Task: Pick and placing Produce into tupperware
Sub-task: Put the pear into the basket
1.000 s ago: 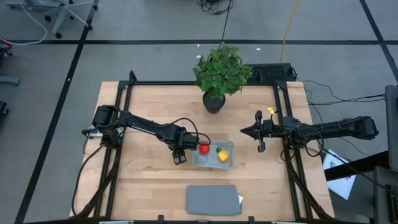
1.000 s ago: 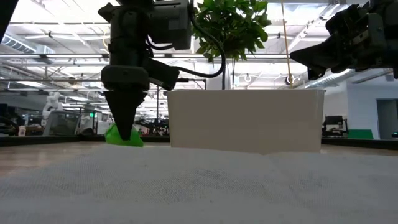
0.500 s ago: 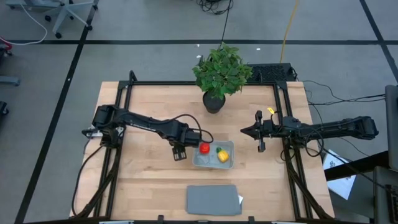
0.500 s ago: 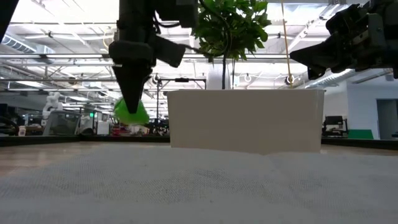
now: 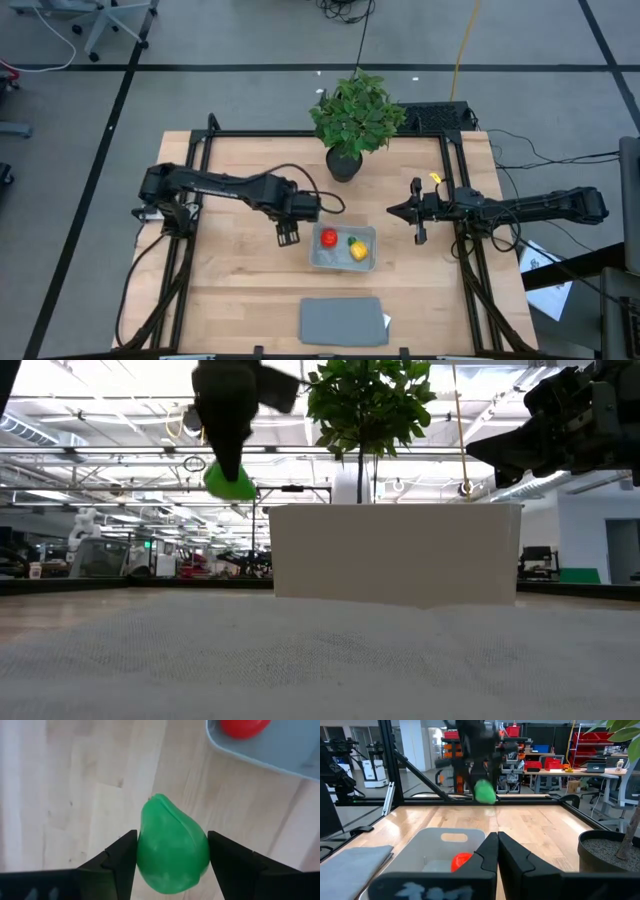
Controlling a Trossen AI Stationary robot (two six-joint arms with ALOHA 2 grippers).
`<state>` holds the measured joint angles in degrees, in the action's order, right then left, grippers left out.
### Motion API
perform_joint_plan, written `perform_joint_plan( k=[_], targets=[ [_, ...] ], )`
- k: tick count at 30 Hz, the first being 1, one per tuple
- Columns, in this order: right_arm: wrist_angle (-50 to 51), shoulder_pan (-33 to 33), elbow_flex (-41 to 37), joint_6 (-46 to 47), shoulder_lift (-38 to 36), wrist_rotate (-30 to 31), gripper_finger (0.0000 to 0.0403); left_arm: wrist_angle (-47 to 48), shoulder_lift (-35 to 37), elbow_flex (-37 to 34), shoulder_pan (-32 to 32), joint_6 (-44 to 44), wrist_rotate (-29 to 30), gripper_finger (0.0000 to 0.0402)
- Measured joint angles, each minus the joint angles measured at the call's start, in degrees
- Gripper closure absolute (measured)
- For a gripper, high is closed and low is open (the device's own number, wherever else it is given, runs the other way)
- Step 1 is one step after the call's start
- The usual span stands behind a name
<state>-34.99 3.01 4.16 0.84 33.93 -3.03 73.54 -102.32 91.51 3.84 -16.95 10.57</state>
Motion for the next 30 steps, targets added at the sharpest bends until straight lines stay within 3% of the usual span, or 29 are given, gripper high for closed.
perform_joint_plan(
  k=[11,30],
  targets=[
    [0.0,0.0,0.0,0.0,0.0,0.0,0.0403,-0.2,12.2,0.1,-0.9,-1.2,-2.1,0.0188],
    [0.0,0.0,0.0,0.2,0.0,0.0,0.0403,-1.5,13.4,0.0,-0.4,0.8,-3.1,0.0188]
  ],
)
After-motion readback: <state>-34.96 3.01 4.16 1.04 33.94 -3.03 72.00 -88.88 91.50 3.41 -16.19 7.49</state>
